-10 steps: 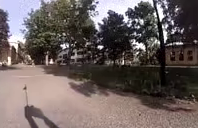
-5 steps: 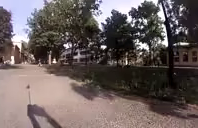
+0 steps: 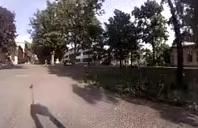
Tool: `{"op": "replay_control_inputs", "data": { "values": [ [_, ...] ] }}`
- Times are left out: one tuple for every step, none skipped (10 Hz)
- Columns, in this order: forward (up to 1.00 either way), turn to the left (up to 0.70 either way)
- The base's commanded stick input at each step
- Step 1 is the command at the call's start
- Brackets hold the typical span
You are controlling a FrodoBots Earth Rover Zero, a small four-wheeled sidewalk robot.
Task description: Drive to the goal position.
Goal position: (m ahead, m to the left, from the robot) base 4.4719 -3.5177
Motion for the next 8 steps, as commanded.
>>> {"op": "replay_control_inputs", "data": {
  "values": [
    [0.44,0.27],
    [0.44,0.27],
    [0.44,0.27],
    [0.44,0.27],
    [0.44,0.27],
    [0.44,0.27],
    [0.44,0.27],
    [0.44,0.27]
  ]
}}
